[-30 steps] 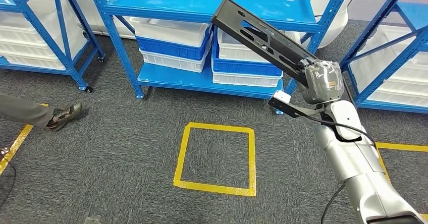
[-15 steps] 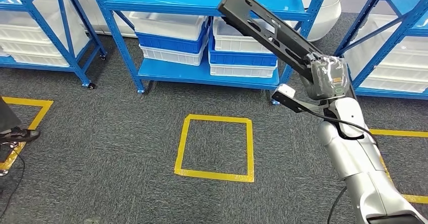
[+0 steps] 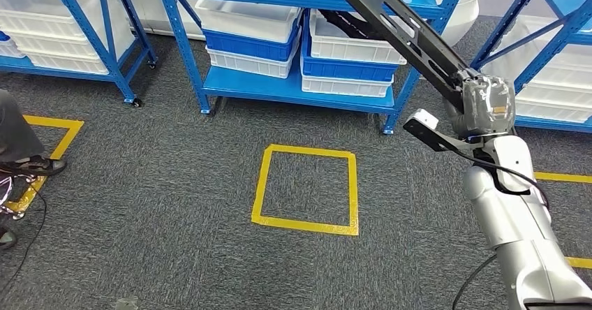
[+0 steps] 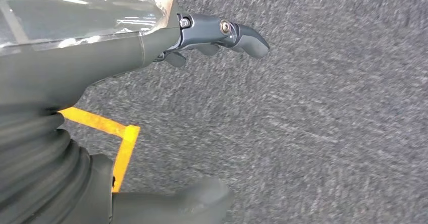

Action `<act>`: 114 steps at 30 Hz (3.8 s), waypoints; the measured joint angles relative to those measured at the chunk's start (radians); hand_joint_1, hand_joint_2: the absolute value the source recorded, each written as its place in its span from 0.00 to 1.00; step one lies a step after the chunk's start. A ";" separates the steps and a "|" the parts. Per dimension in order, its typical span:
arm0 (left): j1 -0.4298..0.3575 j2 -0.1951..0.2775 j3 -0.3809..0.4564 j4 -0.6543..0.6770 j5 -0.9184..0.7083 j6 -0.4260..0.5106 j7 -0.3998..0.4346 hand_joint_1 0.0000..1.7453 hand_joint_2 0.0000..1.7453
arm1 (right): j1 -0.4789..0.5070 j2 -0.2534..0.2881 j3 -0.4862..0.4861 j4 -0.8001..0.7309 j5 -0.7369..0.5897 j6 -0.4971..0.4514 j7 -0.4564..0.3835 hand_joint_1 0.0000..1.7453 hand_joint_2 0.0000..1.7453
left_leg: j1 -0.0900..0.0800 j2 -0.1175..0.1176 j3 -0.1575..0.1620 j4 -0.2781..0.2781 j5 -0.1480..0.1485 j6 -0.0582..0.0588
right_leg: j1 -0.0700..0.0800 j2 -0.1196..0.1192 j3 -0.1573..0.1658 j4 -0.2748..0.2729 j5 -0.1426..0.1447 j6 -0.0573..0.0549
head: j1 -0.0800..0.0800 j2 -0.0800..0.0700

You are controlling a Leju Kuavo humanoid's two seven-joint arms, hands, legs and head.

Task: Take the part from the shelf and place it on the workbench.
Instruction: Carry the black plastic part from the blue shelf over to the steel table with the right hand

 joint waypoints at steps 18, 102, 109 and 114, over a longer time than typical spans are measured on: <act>0.000 -0.010 0.000 0.000 -0.016 -0.001 0.009 0.00 1.00 | 0.057 -0.032 -0.064 -0.008 -0.004 -0.023 -0.013 0.93 1.00 | 0.030 0.000 -0.010 0.219 -0.076 -0.080 | 0.008 -0.006 0.106 -0.303 0.158 -0.046 | -0.014 0.000; 0.016 -0.011 -0.007 0.001 -0.060 0.017 0.042 0.00 1.00 | 0.075 0.048 -0.018 -0.017 0.107 0.023 -0.063 0.93 1.00 | 0.006 -0.055 -0.036 0.046 -0.019 -0.064 | -0.005 0.005 0.173 -0.278 0.071 -0.038 | -0.015 0.000; 0.011 -0.012 -0.008 0.001 -0.086 -0.008 0.097 0.00 1.00 | 0.078 0.044 -0.022 -0.019 0.112 0.021 -0.063 0.93 1.00 | 0.008 0.006 -0.102 0.216 -0.077 -0.068 | 0.009 -0.054 0.173 -0.278 0.071 -0.051 | -0.019 0.000; 0.005 -0.010 -0.016 0.003 -0.120 -0.062 0.239 0.00 1.00 | 0.073 0.050 -0.023 -0.026 0.127 0.021 -0.064 0.93 1.00 | -0.013 0.059 0.002 0.009 -0.014 -0.042 | 0.027 -0.097 0.173 -0.279 0.067 -0.043 | -0.016 0.000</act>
